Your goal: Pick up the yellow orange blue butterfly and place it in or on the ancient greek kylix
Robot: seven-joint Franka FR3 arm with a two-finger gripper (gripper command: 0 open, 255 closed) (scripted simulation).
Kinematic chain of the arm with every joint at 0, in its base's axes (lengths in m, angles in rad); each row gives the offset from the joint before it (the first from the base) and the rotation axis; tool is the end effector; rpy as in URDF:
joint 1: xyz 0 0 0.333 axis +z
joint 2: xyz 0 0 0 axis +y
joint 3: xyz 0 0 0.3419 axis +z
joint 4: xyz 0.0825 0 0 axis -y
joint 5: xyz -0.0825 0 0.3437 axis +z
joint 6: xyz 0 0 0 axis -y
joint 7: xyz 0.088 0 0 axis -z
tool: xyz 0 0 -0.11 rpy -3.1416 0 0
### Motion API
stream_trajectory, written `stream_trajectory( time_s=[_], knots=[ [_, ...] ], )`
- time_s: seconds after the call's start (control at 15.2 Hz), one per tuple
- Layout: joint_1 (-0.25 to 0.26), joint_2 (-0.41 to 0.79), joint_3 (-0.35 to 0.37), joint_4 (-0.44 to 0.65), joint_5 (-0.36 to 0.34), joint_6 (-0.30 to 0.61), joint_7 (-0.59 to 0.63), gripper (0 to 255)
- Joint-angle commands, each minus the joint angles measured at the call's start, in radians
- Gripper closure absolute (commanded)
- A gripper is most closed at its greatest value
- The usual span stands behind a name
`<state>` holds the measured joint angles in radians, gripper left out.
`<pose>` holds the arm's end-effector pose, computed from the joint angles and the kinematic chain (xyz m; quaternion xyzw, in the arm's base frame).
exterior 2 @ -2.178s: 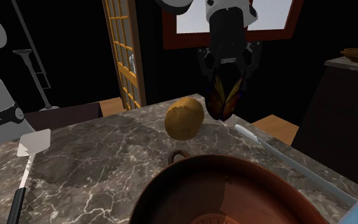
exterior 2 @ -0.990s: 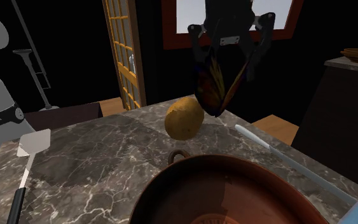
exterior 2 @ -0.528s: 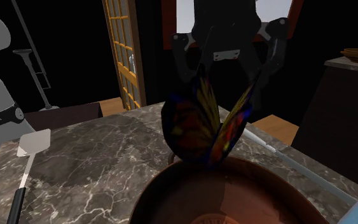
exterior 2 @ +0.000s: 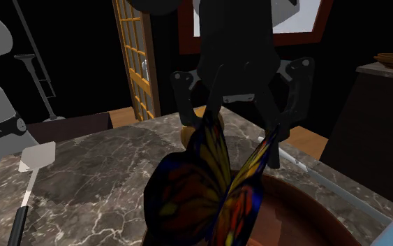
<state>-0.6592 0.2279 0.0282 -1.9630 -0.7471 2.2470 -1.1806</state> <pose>0.4587 -0.3622 0.4165 0.8371 0.4644 -0.2101 0.1987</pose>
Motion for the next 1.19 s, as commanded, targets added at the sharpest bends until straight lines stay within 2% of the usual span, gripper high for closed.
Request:
stream_trajectory(
  time_s=[0.0,0.59,0.66,0.99,1.12],
  knots=[
    [0.0,0.019,-0.003,-0.003,-0.012,0.018,0.016,255],
    [0.0,0.03,-0.005,-0.008,-0.022,0.031,0.03,255],
    [0.0,0.03,-0.005,-0.008,-0.022,0.031,0.03,0],
    [0.0,0.03,-0.005,-0.008,-0.022,0.031,0.03,0],
    [0.015,-0.011,0.01,-0.007,0.002,-0.016,0.017,0]
  ],
)
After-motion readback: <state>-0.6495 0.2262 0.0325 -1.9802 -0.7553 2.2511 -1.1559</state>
